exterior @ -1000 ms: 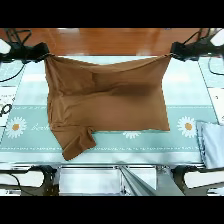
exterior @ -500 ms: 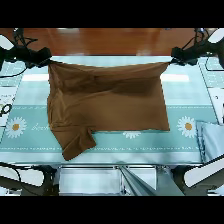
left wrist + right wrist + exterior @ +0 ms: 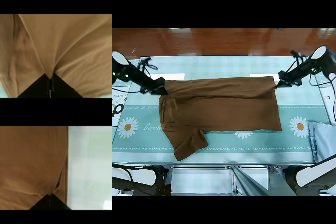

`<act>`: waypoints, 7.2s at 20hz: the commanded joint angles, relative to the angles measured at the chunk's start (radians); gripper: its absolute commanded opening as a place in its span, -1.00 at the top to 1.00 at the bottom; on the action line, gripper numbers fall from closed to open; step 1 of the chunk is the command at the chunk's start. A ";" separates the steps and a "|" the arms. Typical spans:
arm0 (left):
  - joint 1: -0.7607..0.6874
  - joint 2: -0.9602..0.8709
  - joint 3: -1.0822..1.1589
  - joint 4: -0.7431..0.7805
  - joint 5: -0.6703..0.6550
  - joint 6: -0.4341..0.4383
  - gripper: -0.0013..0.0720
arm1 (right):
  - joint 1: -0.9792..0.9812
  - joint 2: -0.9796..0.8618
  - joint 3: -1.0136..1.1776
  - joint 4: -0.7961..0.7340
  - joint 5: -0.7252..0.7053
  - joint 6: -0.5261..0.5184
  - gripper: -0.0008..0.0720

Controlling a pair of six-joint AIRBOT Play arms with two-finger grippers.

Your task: Fold the shirts.

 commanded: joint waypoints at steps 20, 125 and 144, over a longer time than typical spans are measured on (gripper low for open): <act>0.587 0.723 -1.022 -0.246 0.126 -0.026 -0.41 | -0.236 0.801 -1.079 0.313 -0.237 -0.168 -0.17; -0.058 0.651 -0.591 -0.471 0.546 0.216 0.89 | -0.073 0.434 -0.359 0.285 -0.233 -0.114 0.91; -1.044 -0.316 0.355 -0.362 0.288 -0.041 0.89 | -0.057 1.188 -0.609 0.306 -0.055 -0.003 0.90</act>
